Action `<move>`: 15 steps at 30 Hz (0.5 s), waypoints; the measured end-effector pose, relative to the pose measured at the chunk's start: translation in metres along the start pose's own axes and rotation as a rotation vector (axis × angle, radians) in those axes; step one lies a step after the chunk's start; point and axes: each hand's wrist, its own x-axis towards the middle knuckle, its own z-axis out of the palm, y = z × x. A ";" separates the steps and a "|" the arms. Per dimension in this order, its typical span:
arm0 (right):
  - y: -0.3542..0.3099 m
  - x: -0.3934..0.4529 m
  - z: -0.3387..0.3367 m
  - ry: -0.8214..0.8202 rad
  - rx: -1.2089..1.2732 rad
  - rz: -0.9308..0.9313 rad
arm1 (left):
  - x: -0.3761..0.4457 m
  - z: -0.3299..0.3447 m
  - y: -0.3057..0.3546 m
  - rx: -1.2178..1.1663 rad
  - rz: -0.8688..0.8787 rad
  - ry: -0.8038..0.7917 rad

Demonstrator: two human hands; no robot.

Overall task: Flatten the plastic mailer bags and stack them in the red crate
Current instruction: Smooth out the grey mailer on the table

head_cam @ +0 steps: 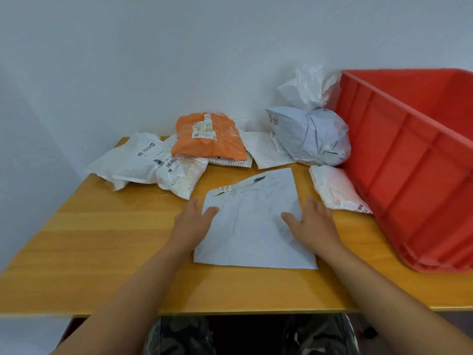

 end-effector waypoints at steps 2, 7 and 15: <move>0.002 0.010 -0.001 -0.051 0.044 0.056 | 0.009 -0.005 0.008 -0.186 -0.161 -0.057; 0.001 0.016 -0.001 -0.034 0.280 0.104 | 0.018 -0.009 0.024 -0.378 -0.307 -0.071; -0.006 0.003 -0.017 -0.014 0.305 0.084 | 0.001 -0.015 0.057 -0.271 0.202 -0.115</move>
